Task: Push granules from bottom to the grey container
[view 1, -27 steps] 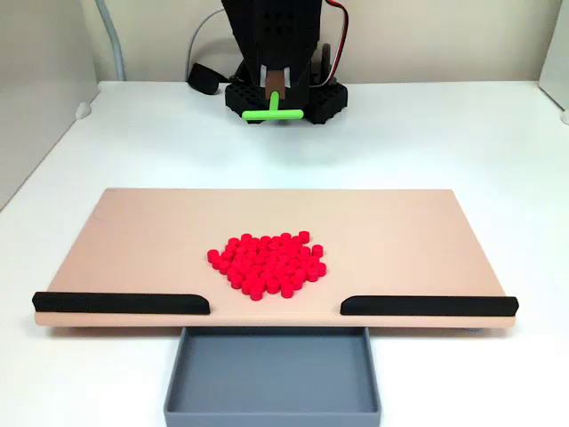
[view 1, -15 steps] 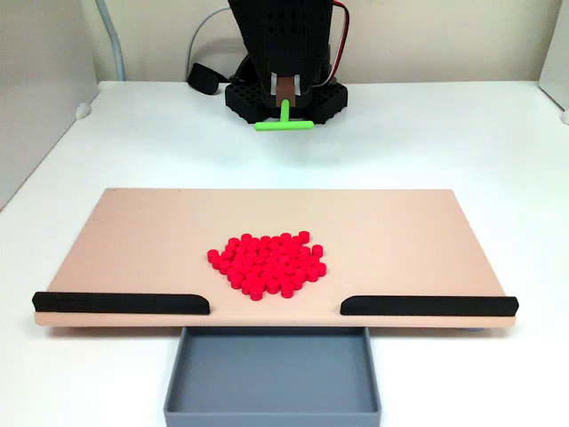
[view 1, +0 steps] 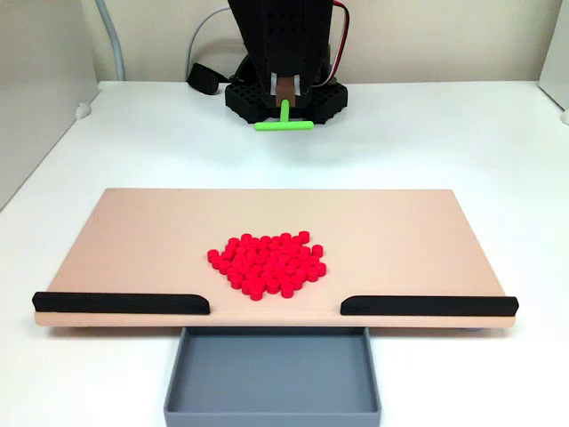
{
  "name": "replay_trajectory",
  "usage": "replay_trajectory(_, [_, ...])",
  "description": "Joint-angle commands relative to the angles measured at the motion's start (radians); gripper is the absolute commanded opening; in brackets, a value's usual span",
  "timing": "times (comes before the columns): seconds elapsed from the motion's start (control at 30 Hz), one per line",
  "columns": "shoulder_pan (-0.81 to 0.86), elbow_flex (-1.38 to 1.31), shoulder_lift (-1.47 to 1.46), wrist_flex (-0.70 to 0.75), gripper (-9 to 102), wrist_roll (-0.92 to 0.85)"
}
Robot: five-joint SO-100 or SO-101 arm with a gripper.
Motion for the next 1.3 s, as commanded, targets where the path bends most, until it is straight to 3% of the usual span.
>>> replay_trajectory(0.0, [0.002,-0.008,0.015,-0.008,0,-0.002])
replay_trajectory(1.27, [-0.006,-0.006,0.061,-0.008,0,-0.025])
